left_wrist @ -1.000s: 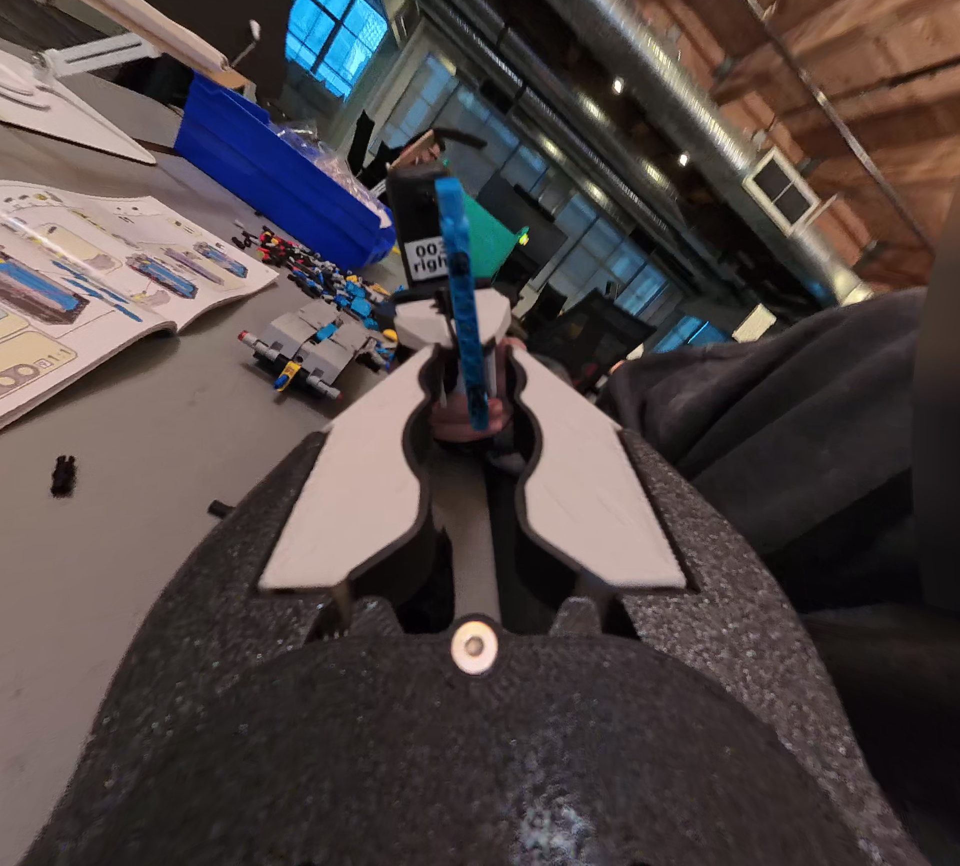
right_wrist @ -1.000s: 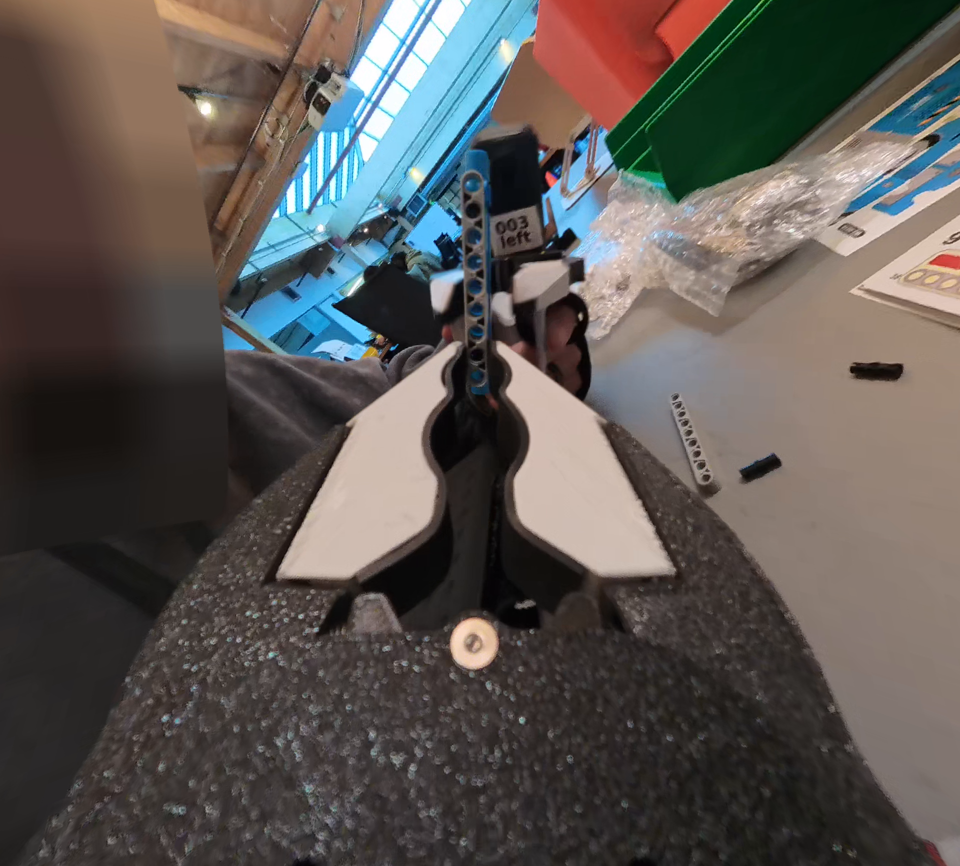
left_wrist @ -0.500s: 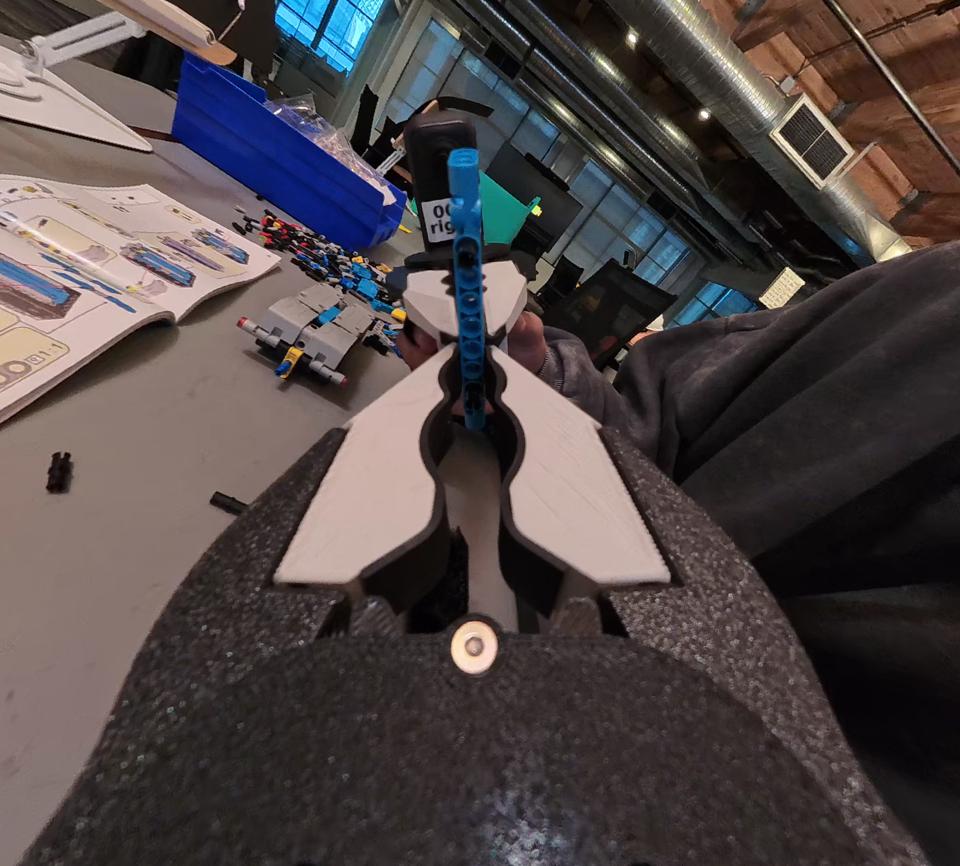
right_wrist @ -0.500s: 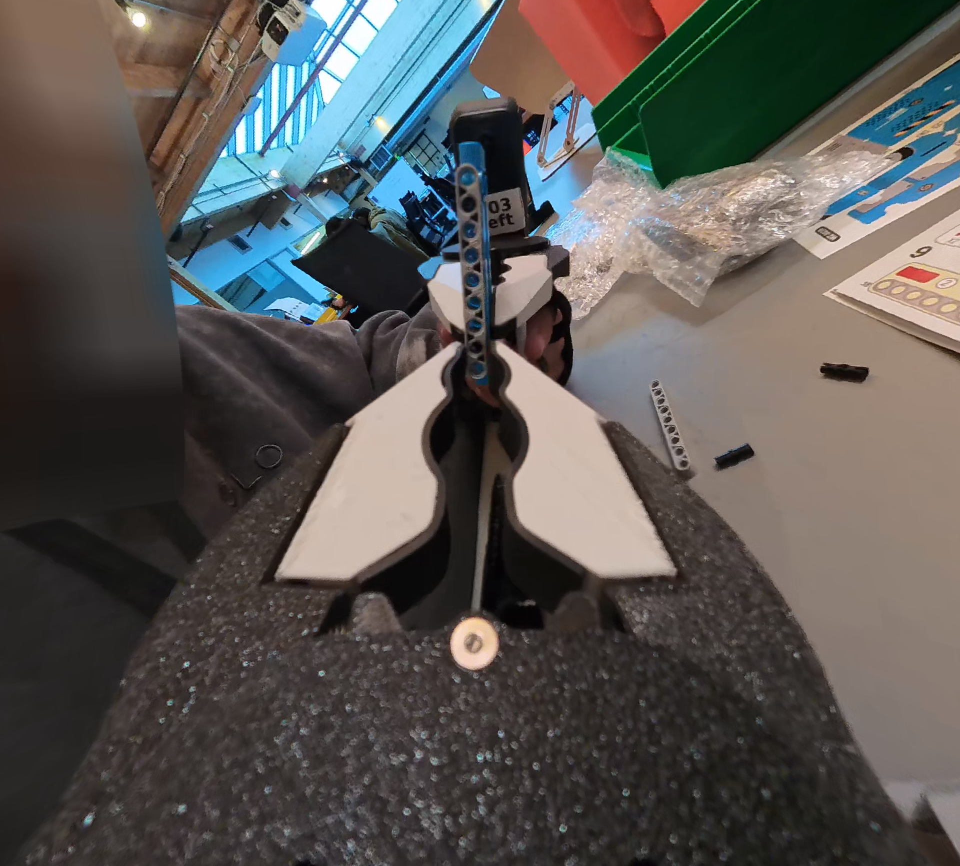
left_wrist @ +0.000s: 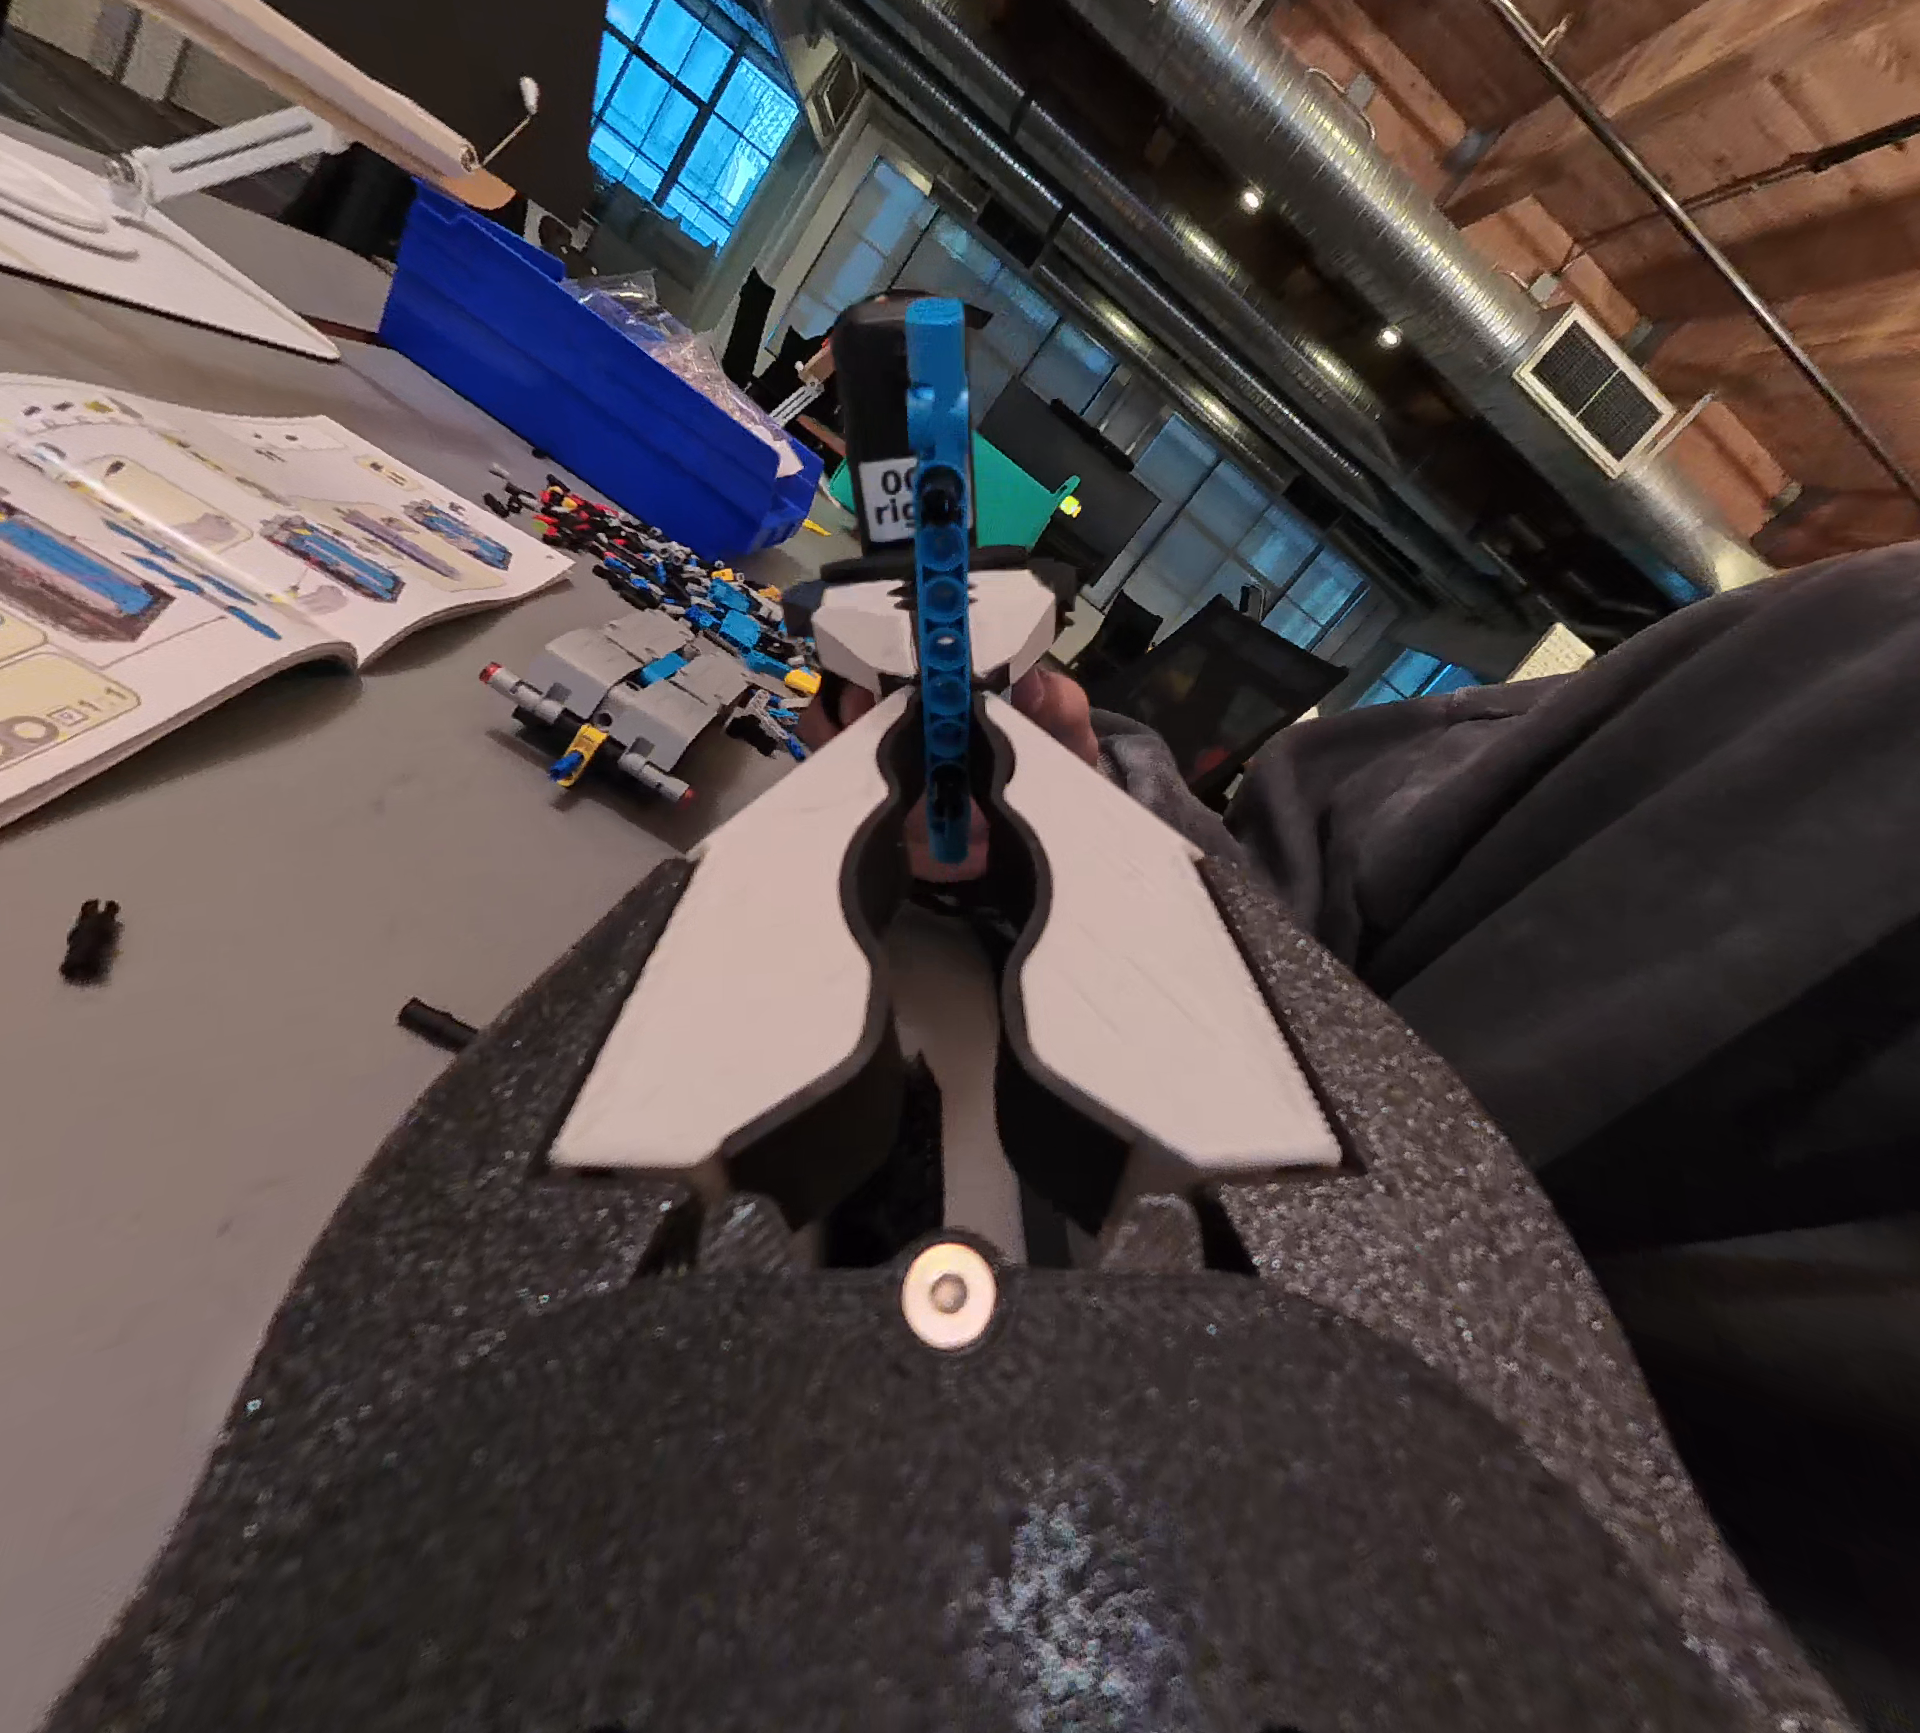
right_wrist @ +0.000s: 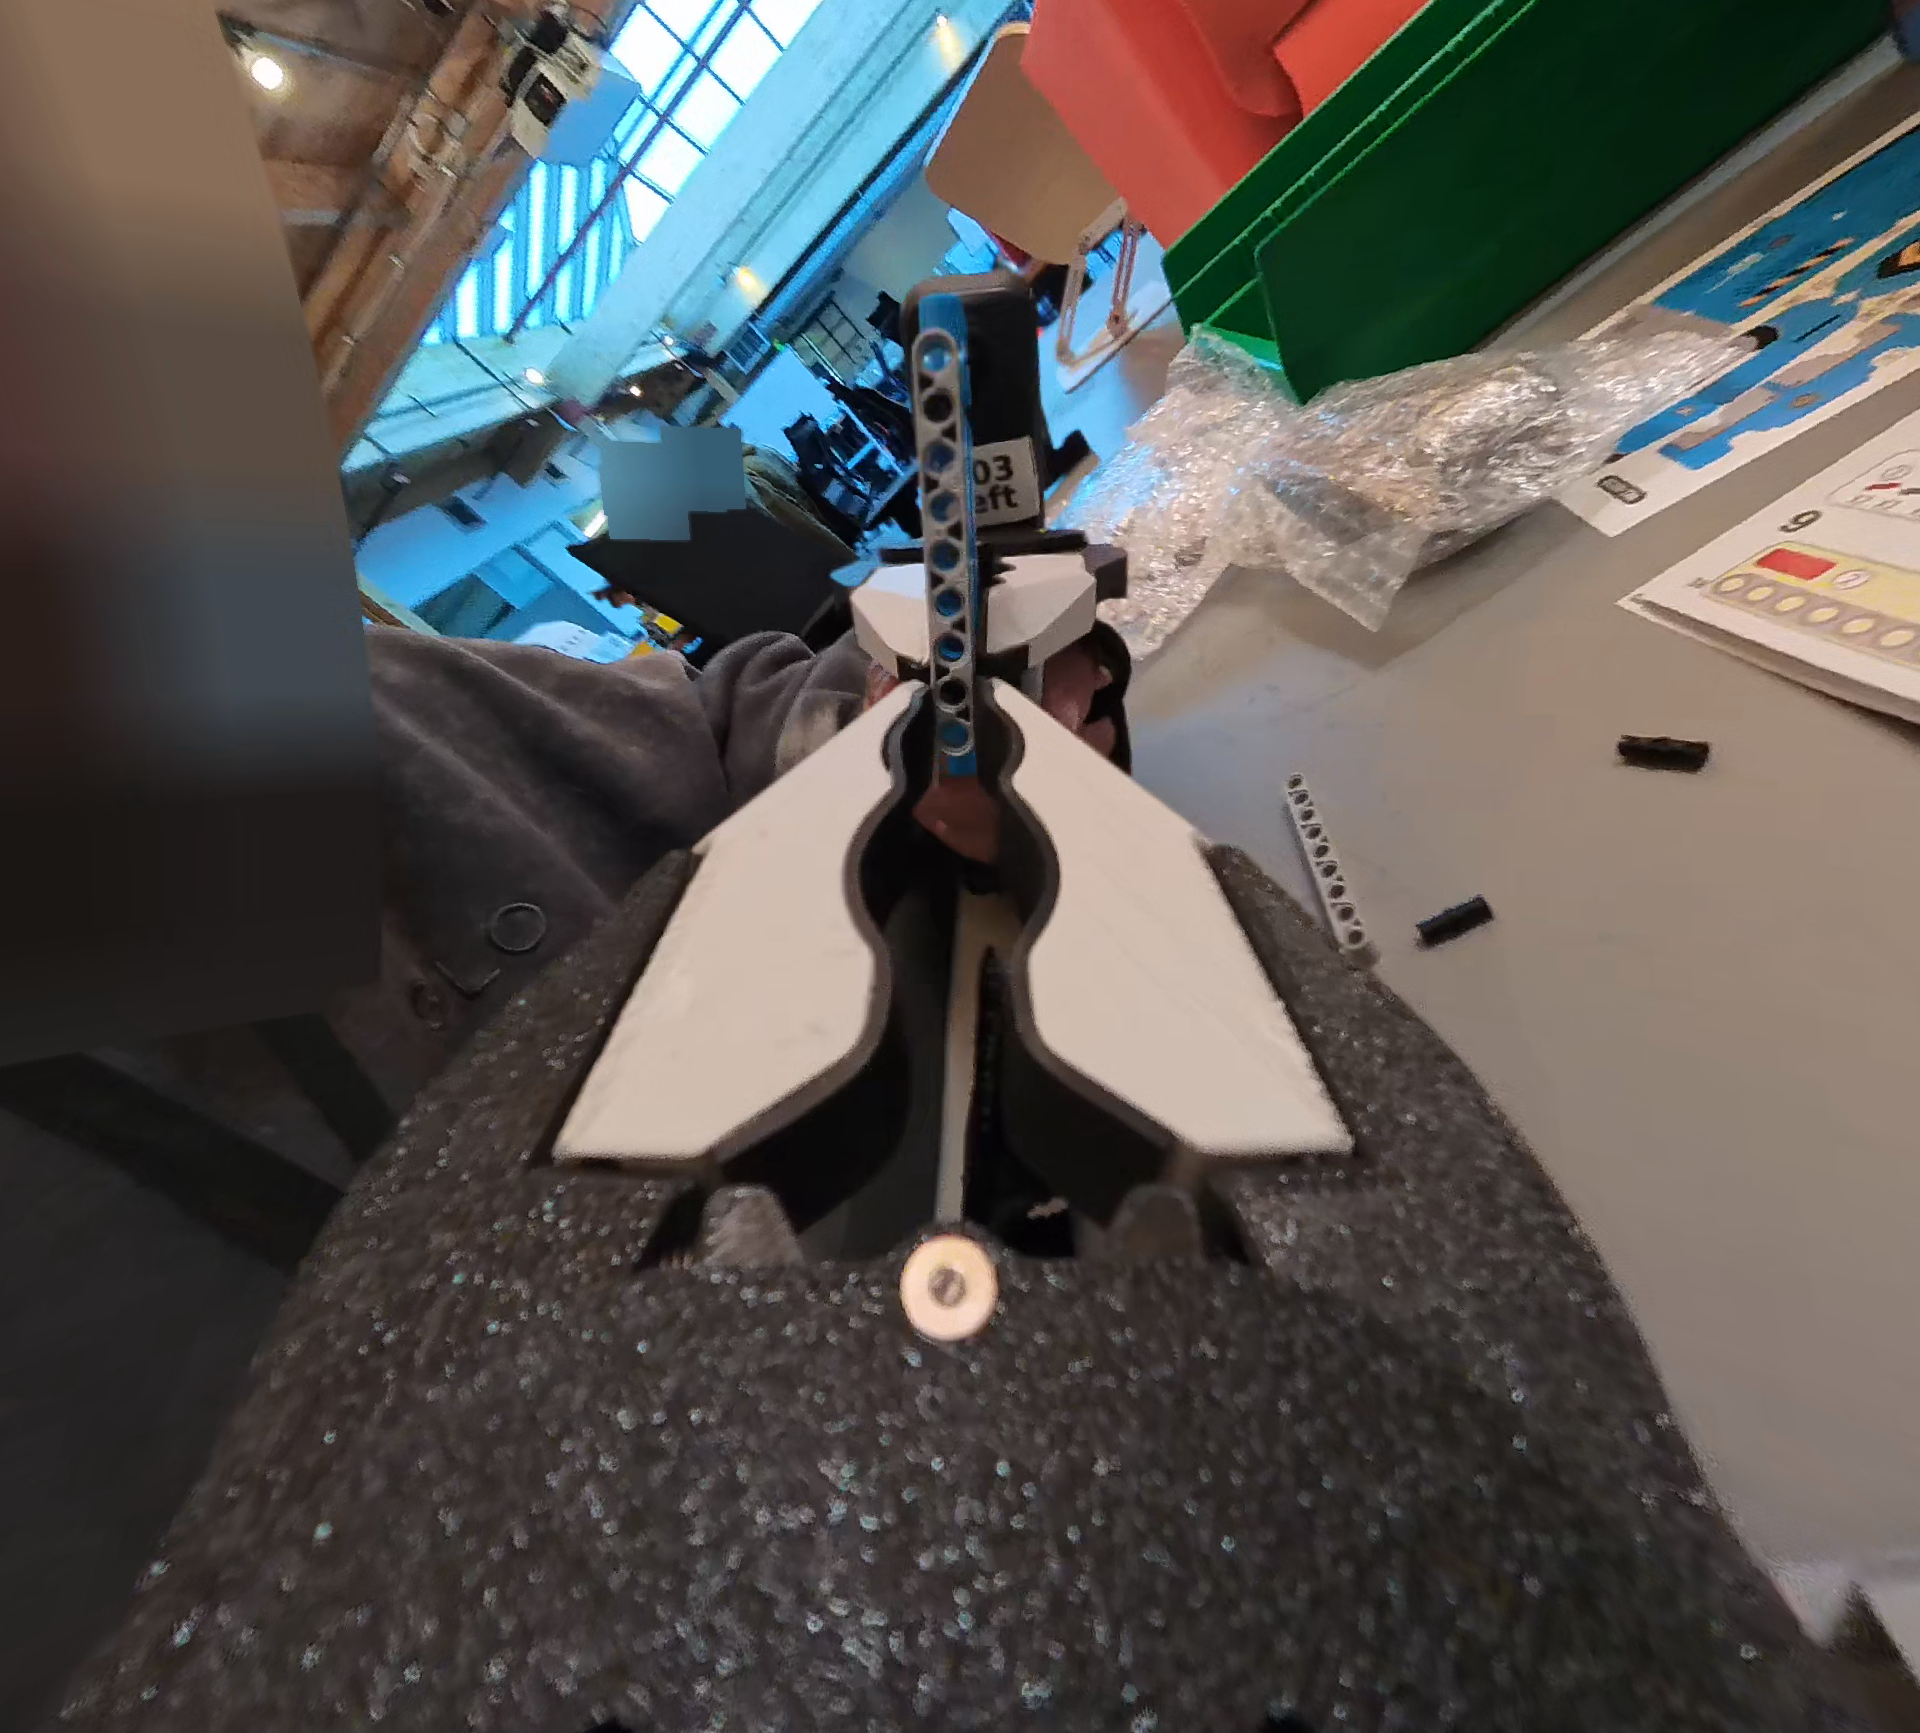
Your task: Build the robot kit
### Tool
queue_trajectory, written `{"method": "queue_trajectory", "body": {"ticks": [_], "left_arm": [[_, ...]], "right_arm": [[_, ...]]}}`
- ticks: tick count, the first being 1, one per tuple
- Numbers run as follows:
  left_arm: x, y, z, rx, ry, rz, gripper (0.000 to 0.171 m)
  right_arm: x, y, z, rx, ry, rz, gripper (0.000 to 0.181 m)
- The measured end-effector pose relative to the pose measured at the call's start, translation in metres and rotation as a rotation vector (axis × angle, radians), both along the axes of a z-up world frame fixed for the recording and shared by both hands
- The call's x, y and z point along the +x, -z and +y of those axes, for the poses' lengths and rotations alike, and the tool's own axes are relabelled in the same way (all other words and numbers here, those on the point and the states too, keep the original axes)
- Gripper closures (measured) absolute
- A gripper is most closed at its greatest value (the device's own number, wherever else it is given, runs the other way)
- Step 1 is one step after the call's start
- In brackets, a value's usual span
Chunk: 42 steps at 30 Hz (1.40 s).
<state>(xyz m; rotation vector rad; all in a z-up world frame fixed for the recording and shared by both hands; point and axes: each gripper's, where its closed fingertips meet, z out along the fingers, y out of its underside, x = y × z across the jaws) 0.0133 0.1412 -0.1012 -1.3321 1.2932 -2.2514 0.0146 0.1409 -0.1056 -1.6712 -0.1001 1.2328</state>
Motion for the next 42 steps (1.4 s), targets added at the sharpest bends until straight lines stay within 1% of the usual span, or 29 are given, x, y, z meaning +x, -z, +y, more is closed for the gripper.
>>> {"method": "queue_trajectory", "body": {"ticks": [2, 3, 5, 8, 13, 15, 16, 17, 20, 22, 23, 24, 25, 28, 30, 32, 35, 37, 40, 42], "left_arm": [[0.000, -0.002, -0.002, -0.006, 0.003, -0.009, 0.168], [0.001, -0.001, -0.002, 0.007, -0.012, -0.012, 0.167], [0.000, -0.001, -0.003, -0.004, 0.004, -0.001, 0.166], [0.000, -0.002, -0.002, 0.008, -0.006, -0.007, 0.166], [0.000, 0.001, 0.001, 0.047, 0.011, 0.031, 0.166], [0.000, 0.007, -0.007, 0.065, 0.045, 0.056, 0.166], [0.001, 0.009, -0.009, 0.062, 0.052, 0.061, 0.166], [0.002, 0.012, -0.011, 0.068, 0.061, 0.074, 0.166], [0.002, 0.015, -0.012, 0.056, 0.094, 0.104, 0.166], [0.004, 0.009, -0.002, 0.072, 0.022, 0.075, 0.150], [0.005, 0.005, 0.003, 0.068, -0.001, 0.060, 0.149], [0.003, 0.001, 0.006, 0.053, -0.005, 0.040, 0.154], [0.001, -0.001, 0.004, 0.053, 0.014, 0.021, 0.166], [0.000, 0.000, 0.003, 0.071, 0.012, 0.017, 0.166], [-0.001, 0.000, 0.002, 0.060, 0.030, 0.023, 0.166], [-0.002, 0.000, 0.000, 0.042, 0.047, 0.021, 0.167], [-0.003, 0.002, -0.005, 0.039, 0.072, 0.023, 0.167], [-0.004, 0.002, -0.006, 0.043, 0.071, 0.024, 0.167], [-0.003, 0.002, -0.007, 0.062, 0.069, 0.022, 0.167], [-0.002, 0.007, -0.008, 0.079, 0.069, 0.044, 0.168]], "right_arm": [[-0.002, -0.002, -0.002, -0.002, -0.021, 0.048, 0.176], [-0.006, 0.002, -0.001, -0.019, -0.030, 0.032, 0.175], [-0.006, 0.001, 0.000, -0.014, -0.024, 0.042, 0.175], [-0.005, -0.001, 0.001, -0.010, -0.027, 0.042, 0.175], [-0.003, -0.001, 0.007, -0.001, 0.000, -0.022, 0.175], [0.002, -0.011, 0.010, 0.050, 0.038, 0.000, 0.166], [0.004, -0.013, 0.011, 0.050, 0.045, 0.009, 0.166], [0.006, -0.013, 0.011, 0.047, 0.047, 0.008, 0.175], [0.007, -0.010, 0.009, 0.046, 0.059, -0.018, 0.175], [0.006, -0.007, 0.007, 0.021, 0.044, -0.019, 0.175], [0.004, -0.004, 0.006, 0.013, 0.030, -0.036, 0.175], [0.001, -0.003, 0.006, 0.012, 0.027, -0.051, 0.175], [0.000, -0.001, 0.006, 0.009, 0.032, -0.066, 0.175], [0.002, -0.003, 0.006, 0.020, 0.039, -0.064, 0.174], [0.008, -0.012, 0.006, 0.048, 0.061, -0.009, 0.171], [0.008, -0.012, 0.004, 0.034, 0.036, 0.012, 0.175], [0.003, -0.010, 0.002, 0.037, 0.019, -0.019, 0.175], [0.003, -0.010, 0.000, 0.033, 0.009, -0.008, 0.176], [0.002, -0.010, 0.000, 0.037, 0.014, -0.007, 0.175], [0.001, -0.007, 0.003, 0.030, 0.028, -0.025, 0.176]]}}
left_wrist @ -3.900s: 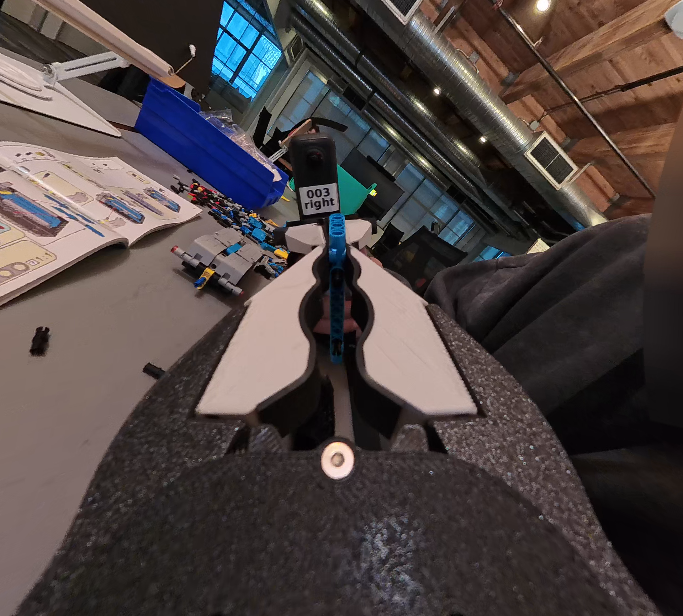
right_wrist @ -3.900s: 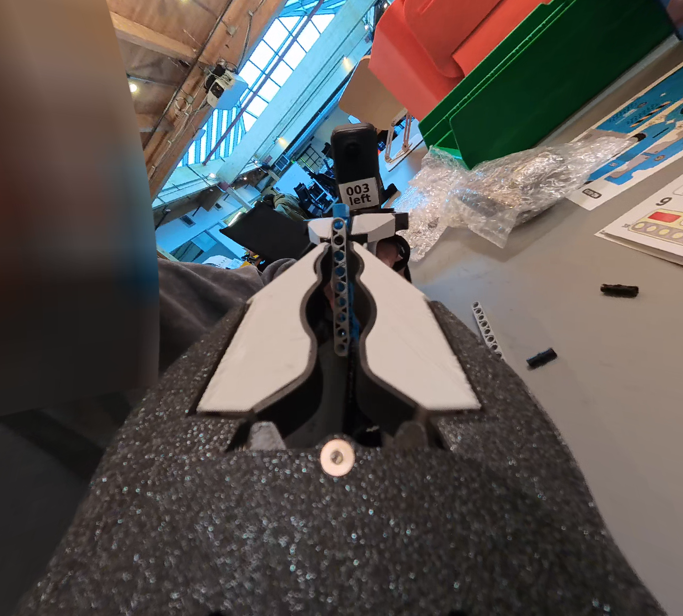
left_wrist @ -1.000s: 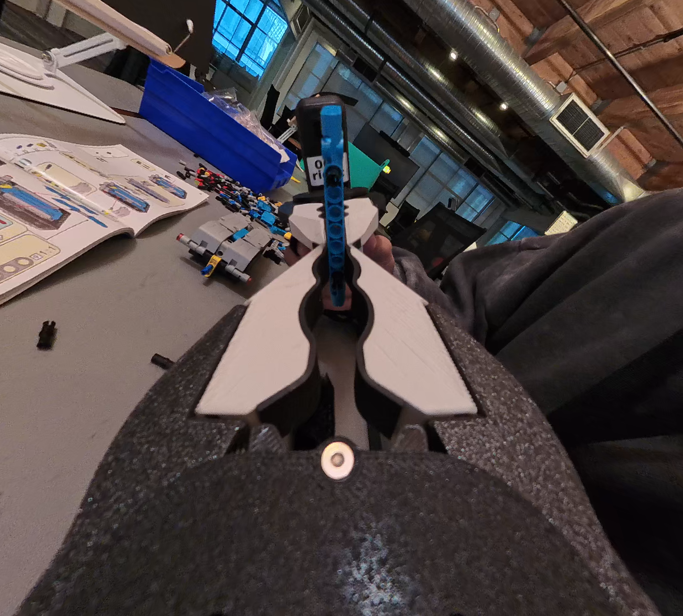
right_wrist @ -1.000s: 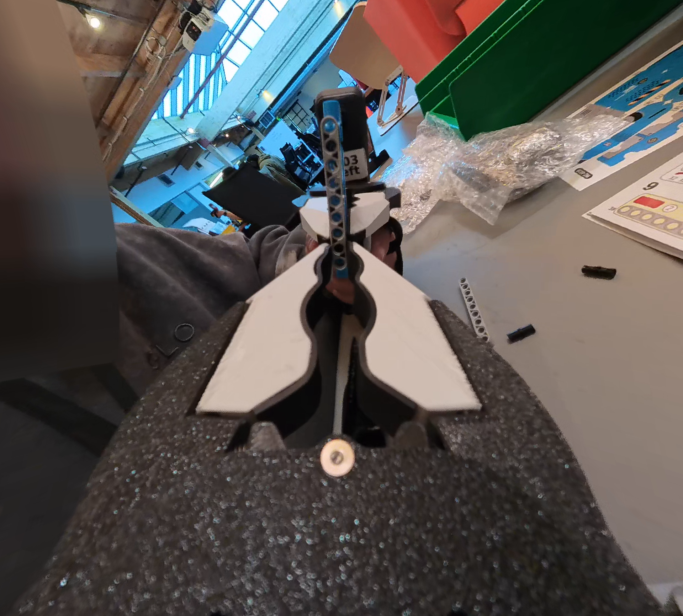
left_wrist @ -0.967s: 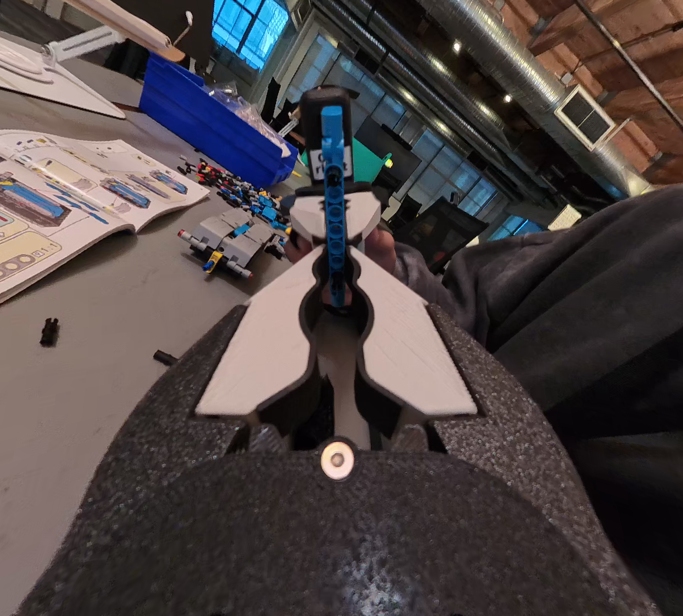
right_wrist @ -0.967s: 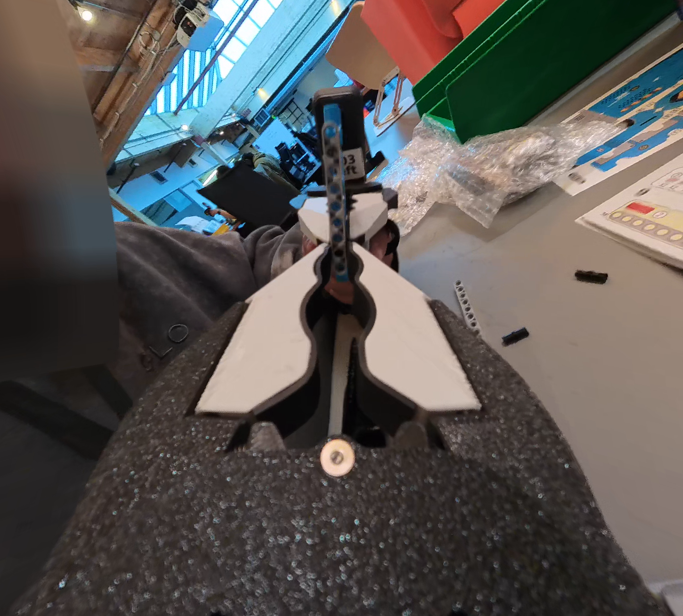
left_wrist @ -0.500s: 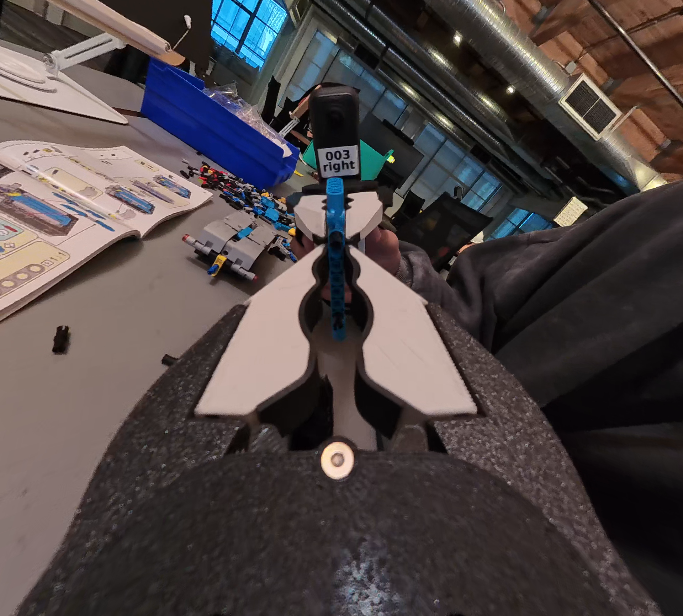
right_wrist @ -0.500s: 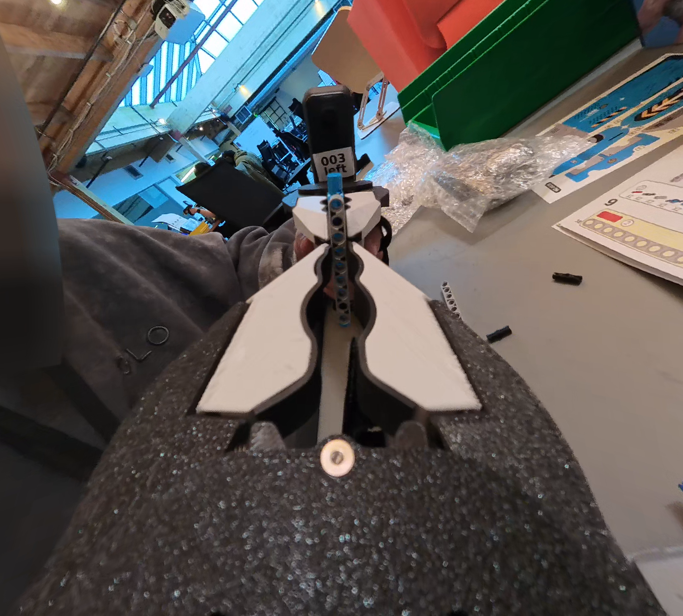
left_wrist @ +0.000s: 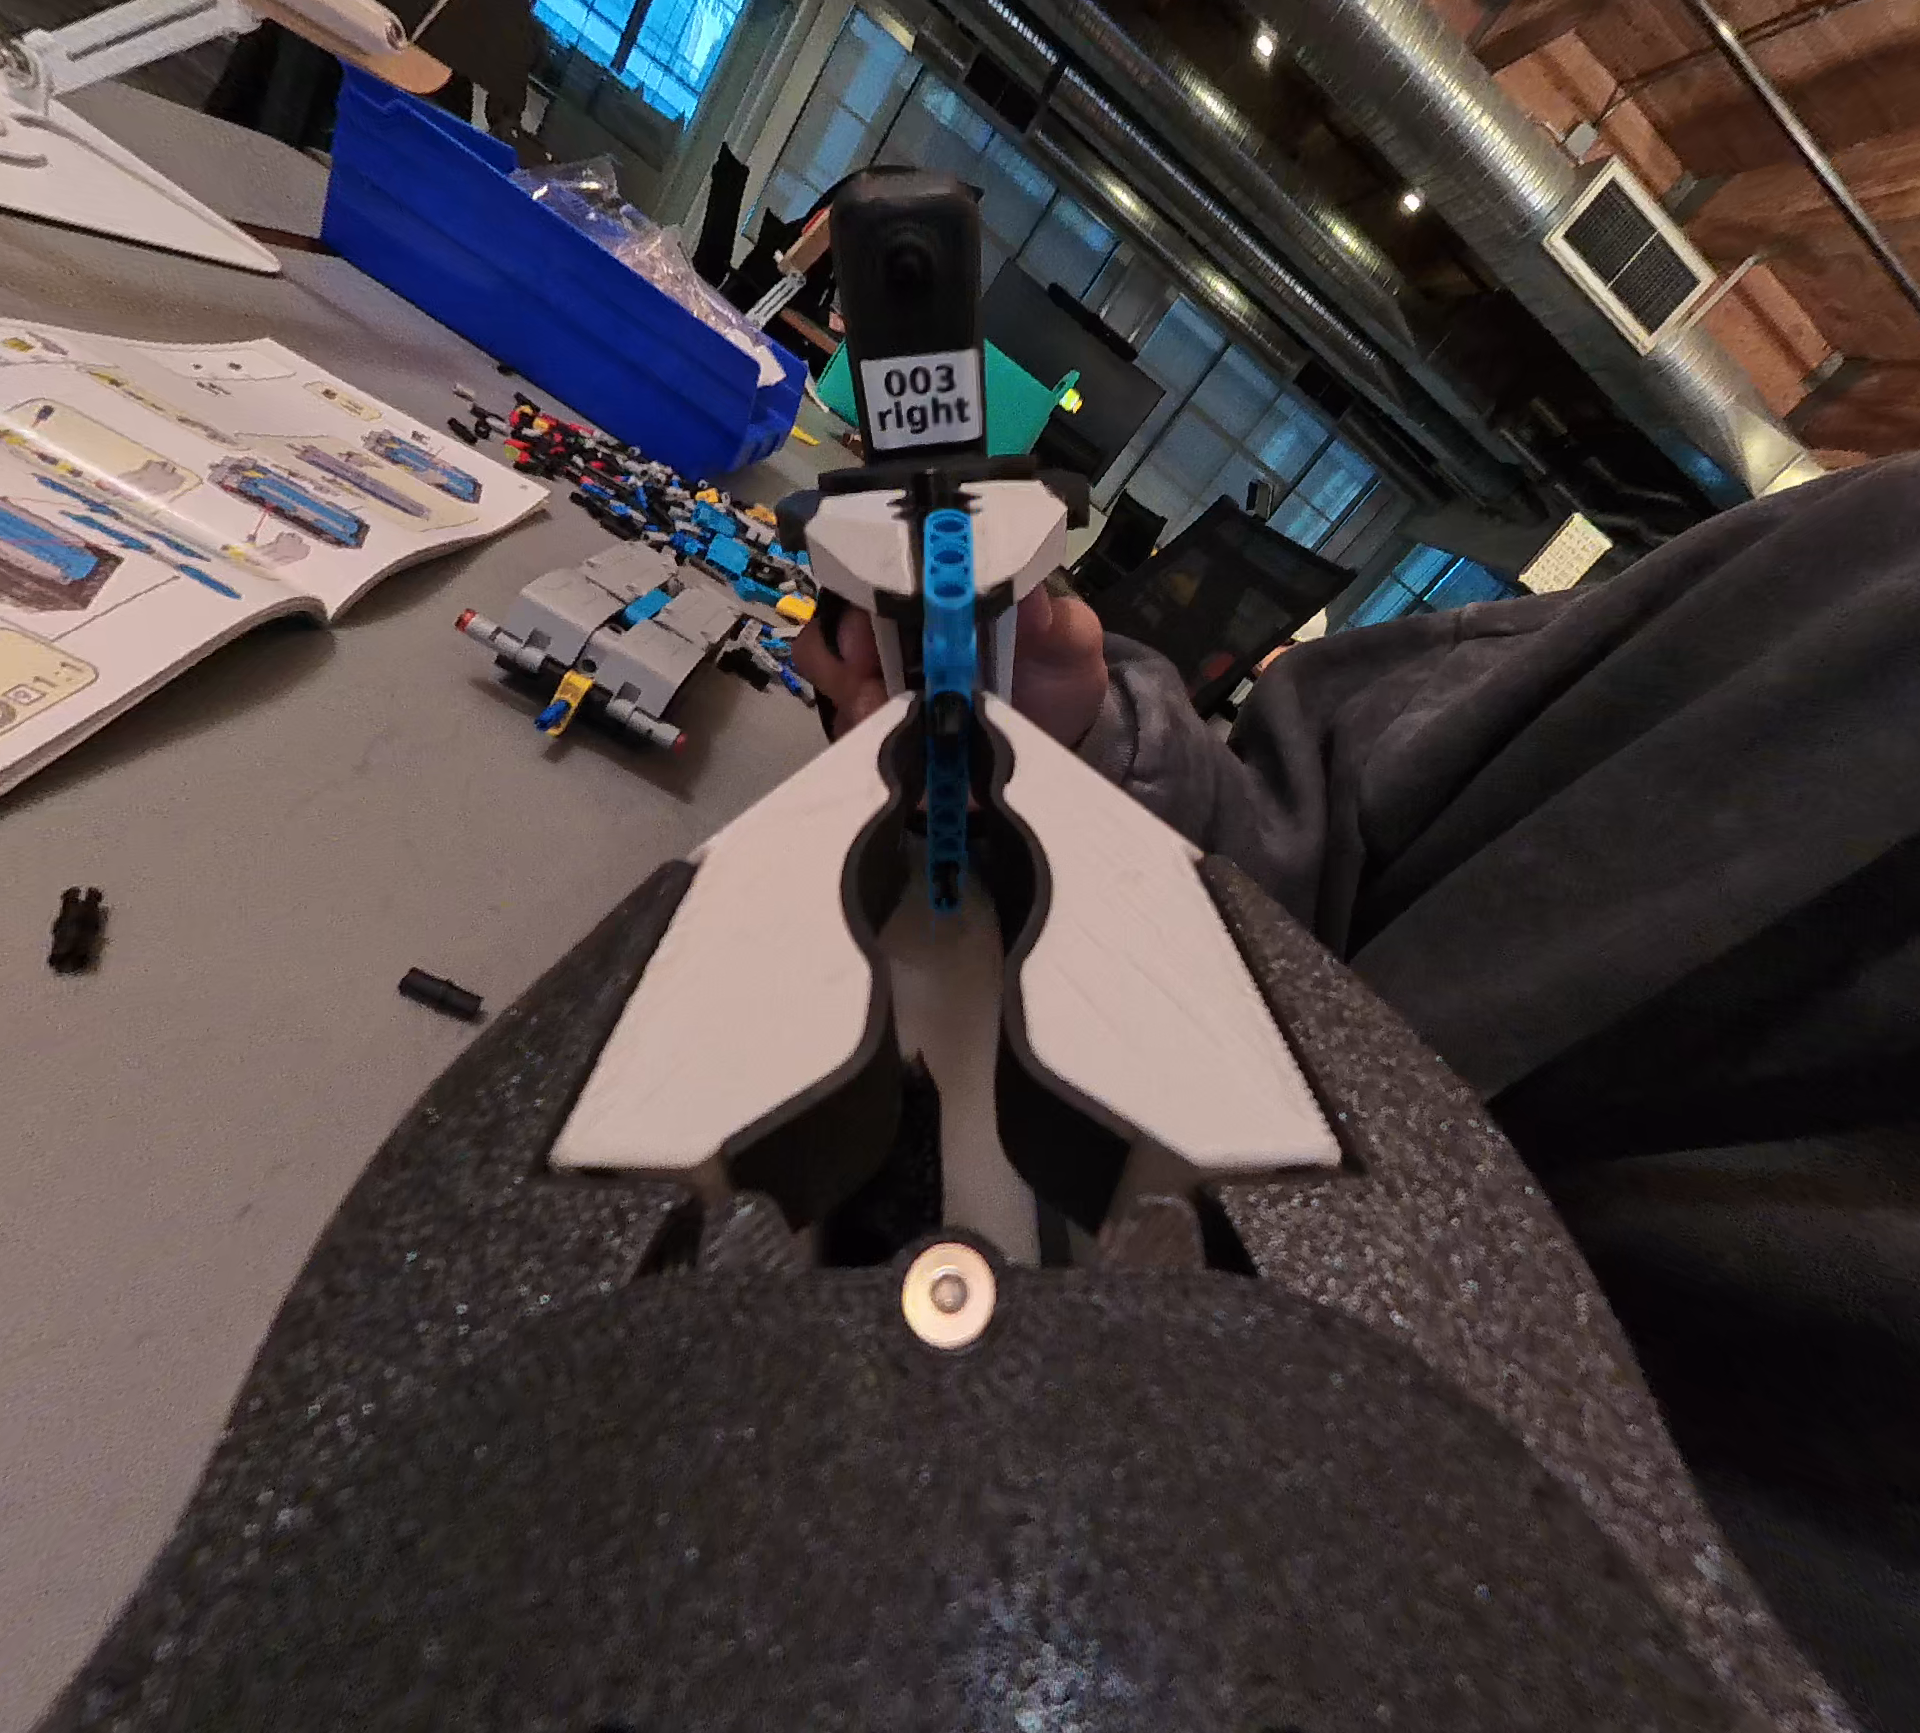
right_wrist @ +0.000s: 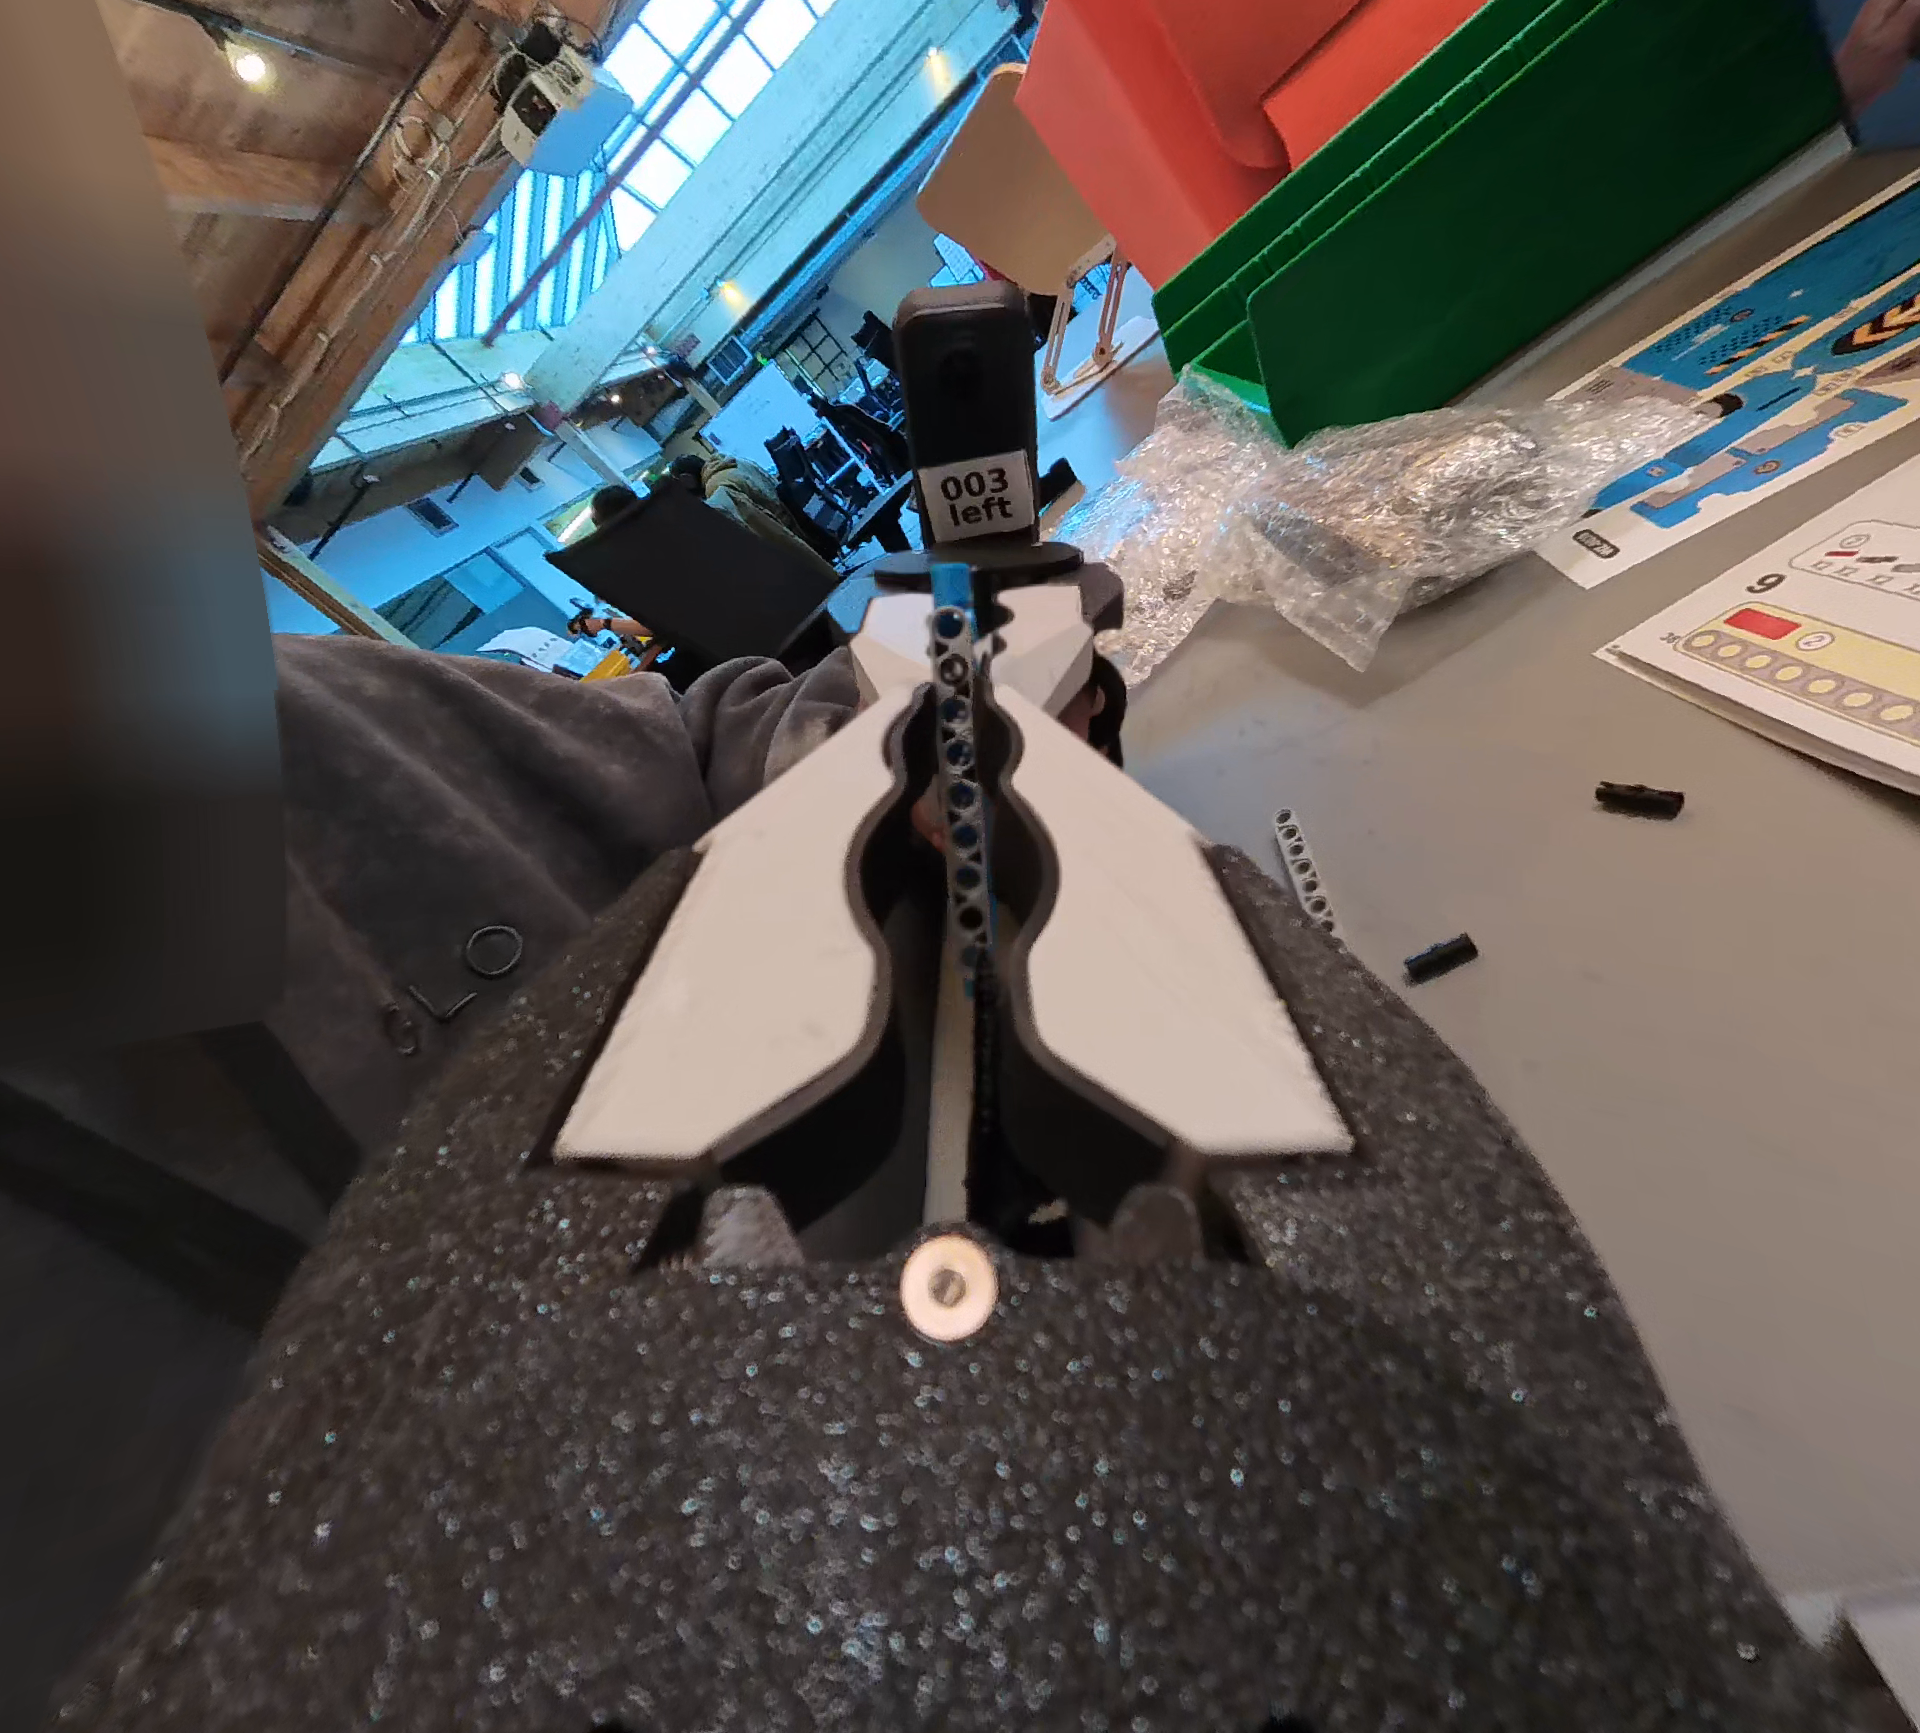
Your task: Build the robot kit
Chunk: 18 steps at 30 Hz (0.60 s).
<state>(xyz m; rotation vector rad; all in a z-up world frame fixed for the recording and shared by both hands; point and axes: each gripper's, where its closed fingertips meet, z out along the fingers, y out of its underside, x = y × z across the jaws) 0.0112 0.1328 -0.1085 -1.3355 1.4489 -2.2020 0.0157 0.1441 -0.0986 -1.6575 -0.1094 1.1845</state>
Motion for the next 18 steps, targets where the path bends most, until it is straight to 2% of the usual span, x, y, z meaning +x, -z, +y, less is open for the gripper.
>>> {"method": "queue_trajectory", "body": {"ticks": [3, 5, 7, 10, 11, 12, 15, 18], "left_arm": [[0.002, 0.012, -0.015, 0.046, 0.038, 0.046, 0.167], [0.003, 0.017, -0.032, 0.080, 0.073, 0.054, 0.167], [0.005, 0.010, -0.024, 0.052, 0.041, 0.033, 0.167], [0.004, 0.006, -0.004, 0.030, -0.015, 0.033, 0.167], [0.004, 0.004, 0.001, 0.014, -0.015, 0.034, 0.167], [0.004, 0.003, 0.005, -0.005, -0.013, 0.045, 0.167], [0.005, 0.011, 0.012, -0.041, 0.005, 0.123, 0.167], [0.007, 0.029, 0.011, -0.061, 0.035, 0.255, 0.167]], "right_arm": [[-0.008, 0.006, 0.002, -0.023, -0.022, -0.027, 0.175], [-0.030, 0.015, 0.004, -0.033, -0.076, -0.115, 0.181], [-0.022, 0.008, 0.008, 0.002, -0.037, -0.185, 0.181], [0.004, -0.009, 0.006, 0.075, 0.064, -0.157, 0.181], [0.011, -0.010, 0.004, 0.096, 0.099, -0.192, 0.165], [0.017, -0.011, 0.002, 0.124, 0.141, -0.261, 0.151], [0.026, -0.001, -0.006, 0.223, 0.253, -0.700, 0.135], [0.021, 0.025, -0.003, 0.219, 0.278, -1.031, 0.123]]}}
